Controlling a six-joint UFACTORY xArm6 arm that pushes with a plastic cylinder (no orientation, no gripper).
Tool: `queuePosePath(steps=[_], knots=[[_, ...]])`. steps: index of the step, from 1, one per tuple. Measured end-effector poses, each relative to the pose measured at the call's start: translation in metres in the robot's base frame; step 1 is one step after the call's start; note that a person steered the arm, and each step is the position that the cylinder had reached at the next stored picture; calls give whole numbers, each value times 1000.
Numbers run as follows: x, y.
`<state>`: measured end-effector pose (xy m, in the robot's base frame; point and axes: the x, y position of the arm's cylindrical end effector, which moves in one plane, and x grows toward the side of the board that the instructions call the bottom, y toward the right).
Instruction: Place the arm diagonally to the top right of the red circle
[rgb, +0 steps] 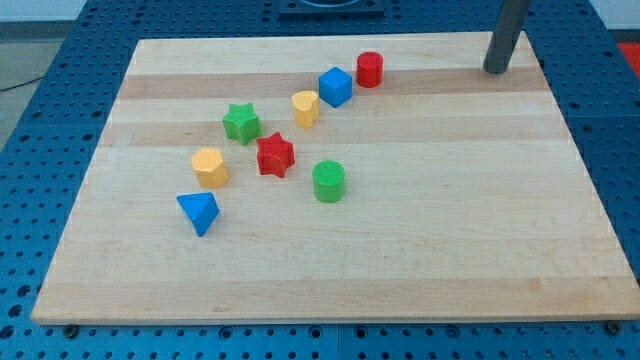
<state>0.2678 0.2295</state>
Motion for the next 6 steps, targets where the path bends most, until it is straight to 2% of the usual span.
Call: queuePosePath(steps=[2, 6], knots=[[-20, -5], [-20, -25]])
